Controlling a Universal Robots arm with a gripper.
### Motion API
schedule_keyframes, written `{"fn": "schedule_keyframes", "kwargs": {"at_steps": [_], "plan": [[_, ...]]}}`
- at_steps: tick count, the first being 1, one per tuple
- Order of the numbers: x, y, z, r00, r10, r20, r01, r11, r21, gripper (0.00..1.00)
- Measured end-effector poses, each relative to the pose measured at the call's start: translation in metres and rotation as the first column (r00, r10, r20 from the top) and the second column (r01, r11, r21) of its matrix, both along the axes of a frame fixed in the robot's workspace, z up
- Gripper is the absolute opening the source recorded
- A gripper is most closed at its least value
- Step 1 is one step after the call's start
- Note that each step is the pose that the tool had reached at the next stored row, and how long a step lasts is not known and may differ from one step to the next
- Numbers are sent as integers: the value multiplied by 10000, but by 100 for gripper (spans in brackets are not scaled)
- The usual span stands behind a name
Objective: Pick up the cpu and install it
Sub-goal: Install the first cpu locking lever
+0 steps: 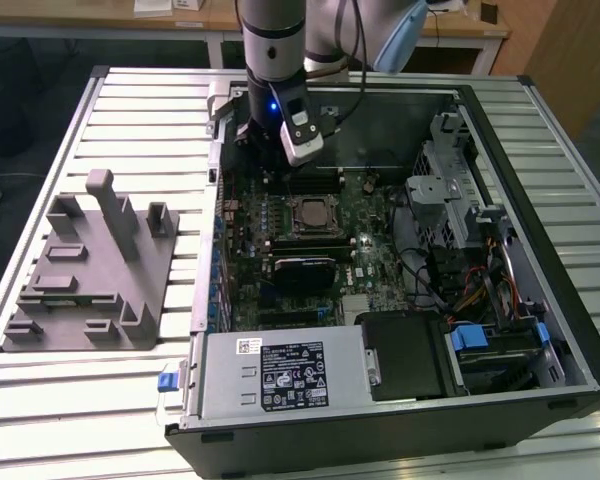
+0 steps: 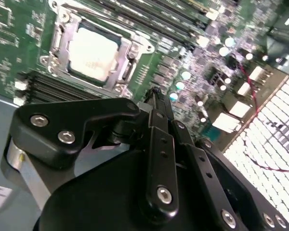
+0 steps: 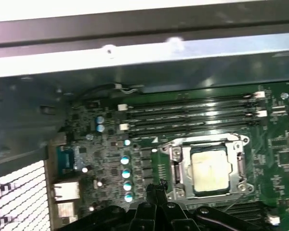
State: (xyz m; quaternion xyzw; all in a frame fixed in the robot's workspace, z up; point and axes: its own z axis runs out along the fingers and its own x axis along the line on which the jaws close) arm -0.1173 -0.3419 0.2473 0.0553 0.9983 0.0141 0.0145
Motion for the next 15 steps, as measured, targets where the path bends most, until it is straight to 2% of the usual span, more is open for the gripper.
{"fn": "schedule_keyframes", "kwargs": {"at_steps": [2,3,4,7,10,12,13,15], "plan": [[-30,-1,0,10000,3,0,-3,10000,69,11],[-38,-2,0,10000,12,-1,-12,9999,159,11],[-44,-3,0,10000,26,1,-26,9996,298,11],[-61,-6,0,10000,66,3,-66,9972,748,11],[-73,-7,0,9999,108,7,-108,9924,1226,11],[-77,-9,0,9999,129,10,-129,9878,1551,11],[-78,-9,0,9999,142,15,-143,9839,1779,11],[-79,-11,0,9999,161,26,-163,9773,2111,11]]}}
